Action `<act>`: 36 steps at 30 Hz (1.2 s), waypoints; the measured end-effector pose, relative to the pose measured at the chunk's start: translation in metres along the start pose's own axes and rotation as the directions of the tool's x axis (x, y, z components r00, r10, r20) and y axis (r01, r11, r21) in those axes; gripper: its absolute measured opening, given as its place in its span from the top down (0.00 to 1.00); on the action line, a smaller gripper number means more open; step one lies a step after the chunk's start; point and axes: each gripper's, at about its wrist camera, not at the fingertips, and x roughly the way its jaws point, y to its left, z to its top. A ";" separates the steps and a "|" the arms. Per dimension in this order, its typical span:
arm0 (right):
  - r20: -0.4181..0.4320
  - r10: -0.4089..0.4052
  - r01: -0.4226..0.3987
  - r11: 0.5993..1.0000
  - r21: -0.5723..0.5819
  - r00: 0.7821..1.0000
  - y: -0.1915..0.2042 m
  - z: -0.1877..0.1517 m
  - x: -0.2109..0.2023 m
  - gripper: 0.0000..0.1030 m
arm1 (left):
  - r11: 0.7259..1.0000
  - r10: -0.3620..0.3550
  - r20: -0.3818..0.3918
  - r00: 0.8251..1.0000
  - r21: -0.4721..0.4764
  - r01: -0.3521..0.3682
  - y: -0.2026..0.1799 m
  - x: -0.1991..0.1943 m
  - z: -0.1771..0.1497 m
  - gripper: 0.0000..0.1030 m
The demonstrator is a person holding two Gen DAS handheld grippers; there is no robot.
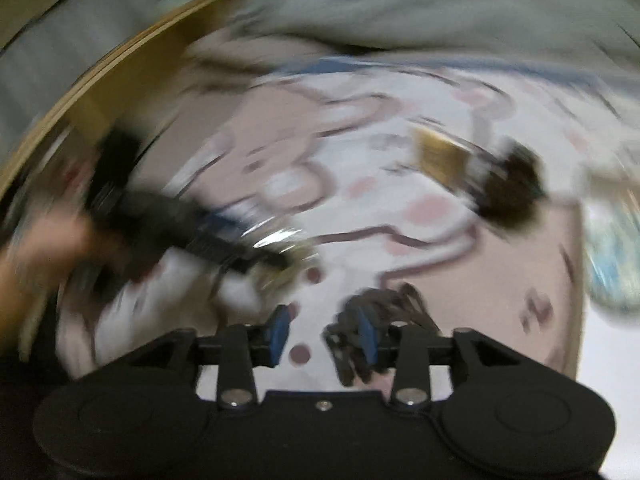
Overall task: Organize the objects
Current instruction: 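Grasp the clear bag of cords with the left tool while the right tool grasps the black claw clip, then lift and carry the cord bag and claw clip toward the white box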
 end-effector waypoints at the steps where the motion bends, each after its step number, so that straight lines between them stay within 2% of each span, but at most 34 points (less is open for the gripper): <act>1: 0.002 -0.021 0.021 0.996 0.083 1.000 -0.005 0.000 0.001 0.56 | 1.000 0.000 -0.001 1.000 -0.001 0.000 0.000 0.000 0.000 0.23; 3: 0.028 -0.055 0.046 0.969 0.244 0.998 -0.014 -0.004 0.004 0.54 | 1.000 0.001 -0.002 1.000 -0.001 -0.001 0.001 0.001 -0.001 0.23; 6: 0.039 -0.068 0.049 0.932 0.359 0.997 -0.018 -0.010 0.010 0.52 | 1.000 -0.001 -0.003 1.000 -0.002 0.001 0.002 0.001 0.000 0.23; 9: 0.039 -0.136 0.112 0.922 0.371 0.990 -0.010 -0.014 0.016 0.46 | 1.000 -0.003 -0.003 1.000 -0.003 0.003 0.002 0.002 0.000 0.23; 12: 0.039 -0.200 0.166 0.892 0.421 0.979 -0.005 -0.019 0.023 0.44 | 1.000 -0.004 -0.003 1.000 -0.002 0.004 0.002 0.003 0.000 0.23; 19: 0.015 -0.253 0.212 0.839 0.501 0.967 0.002 -0.020 0.043 0.33 | 1.000 -0.007 -0.002 1.000 -0.001 0.007 0.001 0.004 0.002 0.23; 23: -0.003 -0.330 0.287 0.817 0.500 0.944 0.009 -0.022 0.052 0.31 | 1.000 -0.012 -0.001 1.000 -0.003 0.012 0.002 0.004 0.002 0.23; 25: -0.014 -0.370 0.328 0.807 0.492 0.929 0.010 -0.023 0.057 0.32 | 1.000 -0.015 -0.001 1.000 -0.006 0.015 0.003 0.004 0.002 0.23; 27: -0.023 -0.399 0.356 0.790 0.500 0.917 0.006 -0.026 0.060 0.42 | 1.000 -0.019 0.000 1.000 -0.007 0.019 0.004 0.004 0.001 0.23; 28: -0.027 -0.410 0.367 0.783 0.502 0.912 0.004 -0.027 0.061 0.42 | 1.000 -0.021 0.000 1.000 -0.008 0.021 0.004 0.004 0.001 0.23; 30: -0.021 -0.397 0.355 0.795 0.493 0.917 0.001 -0.028 0.060 0.42 | 1.000 -0.025 0.000 1.000 -0.009 0.025 0.005 0.004 0.001 0.23; 33: 0.004 -0.343 0.310 0.852 0.422 0.939 0.003 -0.026 0.057 0.48 | 0.999 -0.030 0.000 1.000 -0.013 0.030 0.006 0.004 0.001 0.23; 36: 0.013 -0.323 0.300 0.892 0.338 0.946 0.006 -0.021 0.054 0.53 | 0.999 -0.034 -0.002 0.999 -0.014 0.034 0.007 0.005 0.001 0.23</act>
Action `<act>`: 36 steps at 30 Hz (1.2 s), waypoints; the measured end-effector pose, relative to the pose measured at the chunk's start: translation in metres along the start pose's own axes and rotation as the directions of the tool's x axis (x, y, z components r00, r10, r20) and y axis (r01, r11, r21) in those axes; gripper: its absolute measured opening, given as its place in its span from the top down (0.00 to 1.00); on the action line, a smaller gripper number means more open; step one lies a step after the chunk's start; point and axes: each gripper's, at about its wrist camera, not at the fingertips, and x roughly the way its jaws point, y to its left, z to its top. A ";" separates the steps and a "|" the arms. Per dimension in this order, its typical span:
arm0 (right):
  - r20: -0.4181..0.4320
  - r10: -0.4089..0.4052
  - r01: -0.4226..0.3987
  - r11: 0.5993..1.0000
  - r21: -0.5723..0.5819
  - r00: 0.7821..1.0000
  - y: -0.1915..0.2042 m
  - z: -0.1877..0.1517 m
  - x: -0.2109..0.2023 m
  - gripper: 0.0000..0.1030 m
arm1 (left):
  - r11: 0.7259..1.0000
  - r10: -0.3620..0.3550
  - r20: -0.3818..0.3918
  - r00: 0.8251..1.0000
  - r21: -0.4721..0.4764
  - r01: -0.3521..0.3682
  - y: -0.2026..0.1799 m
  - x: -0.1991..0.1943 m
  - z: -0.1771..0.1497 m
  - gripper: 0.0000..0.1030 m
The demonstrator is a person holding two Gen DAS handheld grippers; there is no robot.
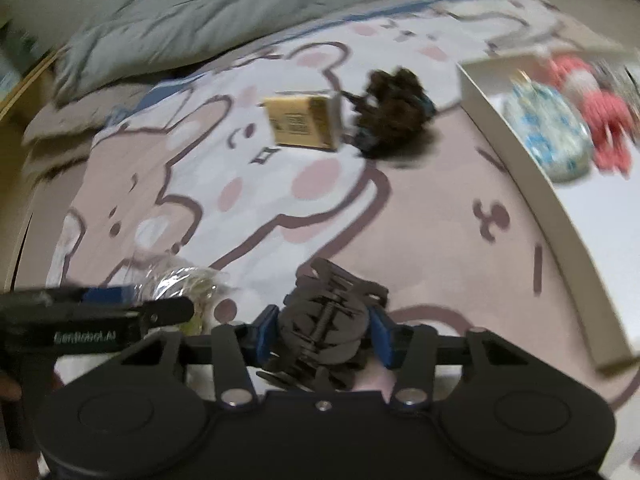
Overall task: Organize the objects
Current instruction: 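Lift and carry the cord bag and claw clip toward the white box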
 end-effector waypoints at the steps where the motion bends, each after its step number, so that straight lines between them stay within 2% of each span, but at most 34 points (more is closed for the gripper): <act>1: 0.000 0.025 -0.025 0.999 -0.024 1.000 0.001 0.002 -0.001 0.53 | 1.000 -0.001 -0.001 1.000 0.000 0.001 0.000 0.000 0.000 0.23; 4: 0.009 0.066 -0.065 0.989 -0.135 0.998 0.006 0.007 -0.005 0.53 | 1.000 -0.002 -0.003 1.000 -0.001 0.002 0.000 0.000 0.000 0.23; 7: -0.011 0.090 -0.089 0.951 -0.297 0.996 0.016 0.010 -0.005 0.53 | 1.000 -0.002 -0.003 1.000 -0.002 0.002 0.000 0.000 0.000 0.23; 9: -0.042 0.101 -0.109 0.904 -0.413 0.994 0.023 0.011 -0.005 0.53 | 1.000 -0.003 -0.003 1.000 -0.001 0.003 0.000 0.000 0.000 0.23; 10: -0.057 0.094 -0.110 0.864 -0.491 0.994 0.028 0.009 -0.006 0.53 | 1.000 -0.003 -0.002 1.000 0.000 0.003 0.000 0.000 0.000 0.23; 12: -0.033 0.046 -0.056 0.760 -0.647 0.998 0.037 0.002 -0.009 0.53 | 1.000 -0.005 -0.001 1.000 0.000 0.005 0.001 0.001 -0.001 0.23; 13: -0.036 0.036 -0.051 0.734 -0.677 0.999 0.036 0.001 -0.009 0.53 | 1.000 -0.006 -0.001 1.000 -0.002 0.006 0.001 0.002 -0.001 0.22; 18: -0.087 0.045 -0.094 0.684 -0.723 0.995 0.028 0.000 -0.004 0.53 | 1.000 -0.001 -0.008 1.000 -0.006 0.000 0.002 0.007 -0.001 0.13; 22: -0.073 0.047 -0.085 0.698 -0.711 0.996 0.029 -0.002 -0.002 0.53 | 1.000 0.019 -0.004 1.000 0.005 -0.019 0.000 0.011 -0.001 0.08; 25: -0.063 0.018 -0.055 0.760 -0.648 0.998 0.028 -0.001 0.000 0.50 | 0.999 0.028 -0.015 0.999 0.023 -0.028 -0.001 0.017 -0.002 0.06; 27: -0.064 -0.014 -0.025 0.821 -0.571 0.998 0.025 0.001 -0.001 0.47 | 1.000 0.019 -0.018 1.000 0.017 -0.019 0.000 0.019 -0.002 0.06; 32: -0.097 0.005 -0.038 0.940 -0.338 0.995 0.011 0.003 0.002 0.47 | 1.000 0.021 -0.016 1.000 0.005 -0.021 -0.002 0.021 0.000 0.10; 34: -0.076 0.002 -0.024 0.957 -0.288 0.997 0.009 0.004 0.003 0.47 | 1.000 0.015 -0.016 1.000 0.001 -0.015 -0.003 0.021 0.000 0.14; 36: -0.045 -0.007 -0.006 0.957 -0.291 0.999 0.012 0.003 0.004 0.48 | 1.000 0.015 -0.016 1.000 0.007 -0.015 -0.005 0.021 0.001 0.19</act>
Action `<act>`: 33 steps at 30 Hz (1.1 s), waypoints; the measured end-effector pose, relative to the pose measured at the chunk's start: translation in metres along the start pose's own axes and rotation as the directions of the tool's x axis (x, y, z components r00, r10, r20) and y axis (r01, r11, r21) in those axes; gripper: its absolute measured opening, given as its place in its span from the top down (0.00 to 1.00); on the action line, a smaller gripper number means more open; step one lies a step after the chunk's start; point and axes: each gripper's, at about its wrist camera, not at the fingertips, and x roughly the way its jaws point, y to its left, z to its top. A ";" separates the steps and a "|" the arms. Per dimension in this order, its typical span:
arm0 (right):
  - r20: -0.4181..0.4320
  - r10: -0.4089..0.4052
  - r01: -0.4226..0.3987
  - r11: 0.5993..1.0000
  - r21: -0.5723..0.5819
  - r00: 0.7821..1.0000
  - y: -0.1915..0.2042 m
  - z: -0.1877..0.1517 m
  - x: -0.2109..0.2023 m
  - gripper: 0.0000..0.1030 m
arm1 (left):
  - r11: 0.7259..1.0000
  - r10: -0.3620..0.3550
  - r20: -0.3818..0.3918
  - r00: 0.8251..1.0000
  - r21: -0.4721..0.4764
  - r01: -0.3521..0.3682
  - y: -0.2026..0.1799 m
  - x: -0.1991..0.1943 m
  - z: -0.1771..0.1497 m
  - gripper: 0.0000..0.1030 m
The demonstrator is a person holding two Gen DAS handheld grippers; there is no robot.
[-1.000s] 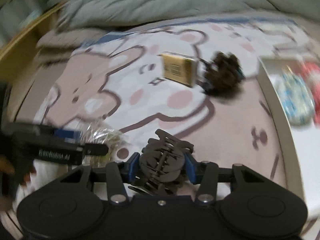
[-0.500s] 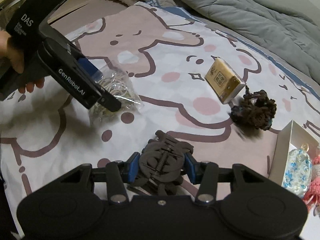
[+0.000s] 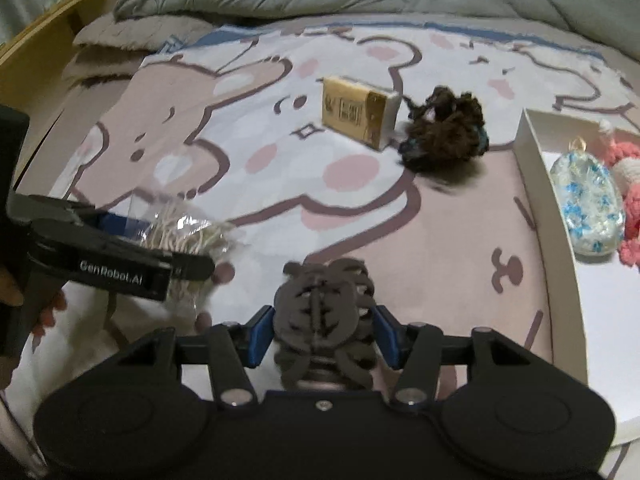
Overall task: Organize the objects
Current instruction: 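Lift and carry the cord bag and claw clip toward the white box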
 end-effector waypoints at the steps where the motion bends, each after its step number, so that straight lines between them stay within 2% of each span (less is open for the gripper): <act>1: 0.005 -0.005 0.005 1.000 -0.007 1.000 0.001 0.000 0.001 0.48 | 1.000 -0.003 -0.002 1.000 0.004 0.003 -0.001 0.000 0.000 0.20; 5: 0.012 -0.024 0.025 0.998 -0.059 1.000 0.007 -0.003 0.006 0.49 | 1.000 -0.009 -0.001 1.000 -0.008 0.009 -0.002 -0.001 0.001 0.26; 8: 0.026 -0.015 0.017 0.997 -0.081 1.000 0.007 0.000 0.002 0.56 | 1.000 -0.008 0.005 1.000 -0.026 0.008 0.000 -0.005 0.001 0.28; 11: 0.036 -0.003 0.006 0.995 -0.101 0.999 0.005 0.004 -0.003 0.56 | 0.999 0.007 0.032 0.999 -0.039 -0.005 0.001 -0.013 0.003 0.28; 22: 0.164 -0.022 0.048 0.987 -0.155 0.986 -0.003 0.023 -0.036 0.56 | 0.993 -0.012 0.134 0.991 -0.116 0.028 0.004 -0.045 0.009 0.29; 33: 0.259 -0.035 0.079 0.984 -0.161 0.965 -0.022 0.037 -0.066 0.56 | 0.995 -0.010 0.198 0.980 -0.097 0.030 -0.013 -0.066 0.018 0.28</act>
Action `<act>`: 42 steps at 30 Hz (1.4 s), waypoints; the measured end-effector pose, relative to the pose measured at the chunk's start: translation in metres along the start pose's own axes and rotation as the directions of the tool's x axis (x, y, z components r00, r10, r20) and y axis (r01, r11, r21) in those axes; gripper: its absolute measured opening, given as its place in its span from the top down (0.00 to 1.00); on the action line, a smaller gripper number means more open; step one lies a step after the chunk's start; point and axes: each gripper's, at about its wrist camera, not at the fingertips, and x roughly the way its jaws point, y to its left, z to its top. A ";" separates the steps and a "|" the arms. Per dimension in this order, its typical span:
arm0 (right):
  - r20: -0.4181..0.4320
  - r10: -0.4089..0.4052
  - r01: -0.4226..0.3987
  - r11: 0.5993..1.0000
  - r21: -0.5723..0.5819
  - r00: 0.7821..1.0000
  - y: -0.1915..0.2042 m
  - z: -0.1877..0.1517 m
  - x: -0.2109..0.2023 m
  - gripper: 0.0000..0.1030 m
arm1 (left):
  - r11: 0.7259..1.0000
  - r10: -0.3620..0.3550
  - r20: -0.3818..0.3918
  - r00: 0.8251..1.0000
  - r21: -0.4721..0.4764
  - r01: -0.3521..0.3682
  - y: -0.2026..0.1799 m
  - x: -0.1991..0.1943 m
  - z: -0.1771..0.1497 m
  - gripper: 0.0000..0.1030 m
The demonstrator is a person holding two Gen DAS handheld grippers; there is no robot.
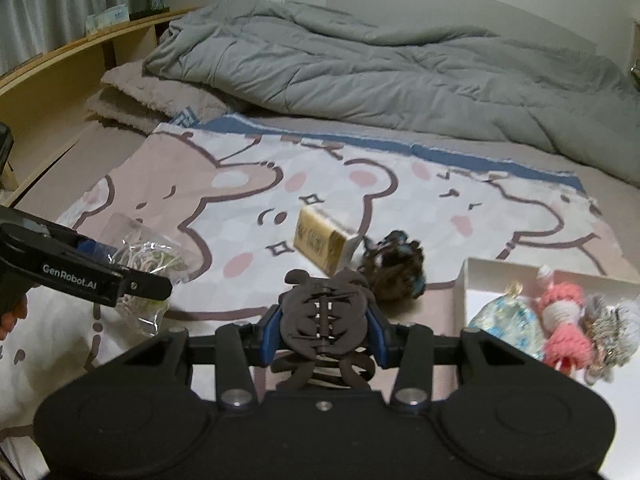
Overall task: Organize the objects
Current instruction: 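Lift and carry the cord bag and claw clip toward the white box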
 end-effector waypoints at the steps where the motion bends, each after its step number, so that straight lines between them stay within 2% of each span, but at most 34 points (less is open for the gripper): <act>1: 0.006 -0.001 0.001 1.000 0.002 1.000 -0.003 0.001 -0.002 0.56 | 1.000 -0.002 0.002 1.000 0.001 0.002 -0.002 0.000 0.001 0.29; 15: 0.063 -0.048 0.046 0.998 0.039 0.997 -0.055 0.004 -0.034 0.56 | 0.998 -0.041 0.046 0.998 0.049 0.039 -0.048 -0.001 0.019 0.28; 27: 0.068 -0.108 0.105 0.993 0.051 0.992 -0.108 -0.013 -0.059 0.56 | 0.981 -0.133 0.070 0.989 0.152 0.121 -0.117 0.009 0.033 0.28; 36: 0.066 -0.158 0.154 0.986 0.060 0.985 -0.150 -0.030 -0.074 0.56 | 0.940 -0.227 0.056 0.972 0.275 0.204 -0.178 0.020 0.039 0.28; 42: 0.056 -0.199 0.194 0.978 0.082 0.978 -0.179 -0.040 -0.080 0.56 | 0.888 -0.262 0.027 0.965 0.399 0.230 -0.224 0.029 0.043 0.28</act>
